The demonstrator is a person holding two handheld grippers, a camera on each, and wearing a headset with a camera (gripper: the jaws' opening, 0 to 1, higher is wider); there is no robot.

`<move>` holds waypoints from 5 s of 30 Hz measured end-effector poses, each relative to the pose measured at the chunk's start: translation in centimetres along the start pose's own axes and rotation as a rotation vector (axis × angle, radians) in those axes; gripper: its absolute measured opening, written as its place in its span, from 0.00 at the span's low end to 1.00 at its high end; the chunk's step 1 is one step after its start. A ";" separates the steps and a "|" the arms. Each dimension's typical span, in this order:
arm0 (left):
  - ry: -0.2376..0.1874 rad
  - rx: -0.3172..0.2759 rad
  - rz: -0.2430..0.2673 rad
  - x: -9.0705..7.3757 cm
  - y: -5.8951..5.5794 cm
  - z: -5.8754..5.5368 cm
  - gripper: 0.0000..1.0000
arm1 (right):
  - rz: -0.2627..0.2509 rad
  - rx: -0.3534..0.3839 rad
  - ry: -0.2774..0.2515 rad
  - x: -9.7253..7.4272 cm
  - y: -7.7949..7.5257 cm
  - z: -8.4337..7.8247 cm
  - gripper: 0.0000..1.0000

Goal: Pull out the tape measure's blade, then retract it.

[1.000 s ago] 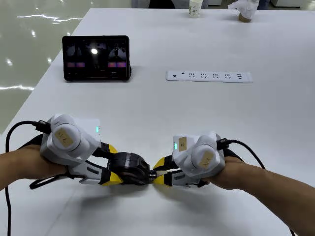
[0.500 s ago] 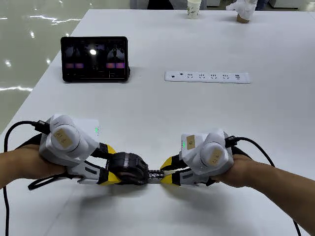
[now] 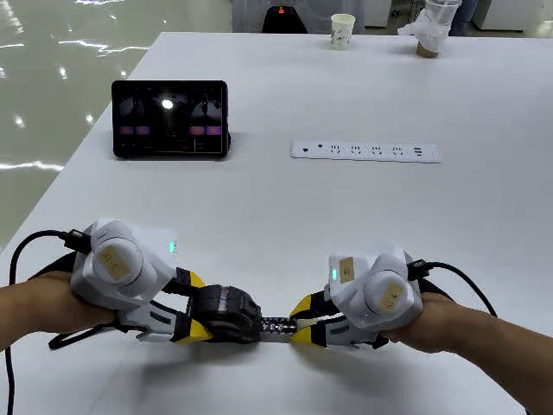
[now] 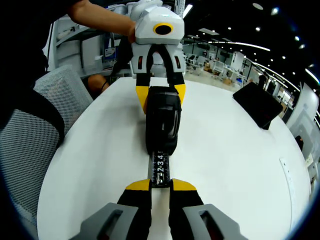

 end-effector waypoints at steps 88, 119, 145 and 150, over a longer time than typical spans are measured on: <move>-0.001 0.009 -0.015 0.1 0.1 0.5 0.25 | -0.009 0.087 0.031 -6.4 -0.5 -5.9 0.09; 0.014 0.002 -0.015 0.0 -0.2 1.2 0.24 | -0.015 0.104 0.031 -8.3 -0.7 -7.9 0.09; 0.019 0.002 -0.017 0.1 0.0 1.1 0.24 | -0.043 0.132 0.066 -11.3 -0.8 -10.3 0.09; 0.019 0.002 -0.018 0.2 0.2 0.8 0.24 | -0.049 0.139 0.073 -11.8 -0.8 -10.6 0.09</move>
Point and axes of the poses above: the centre of the closed fingertips' face, and the gripper's own axes: x roughly forward along the fingers, y roughly to its left, z roughly out of its top, the point moved 9 cm from there along -x, roughly backward along the fingers, and after that the axes turned 14 degrees about x, right-handed, at the moved point
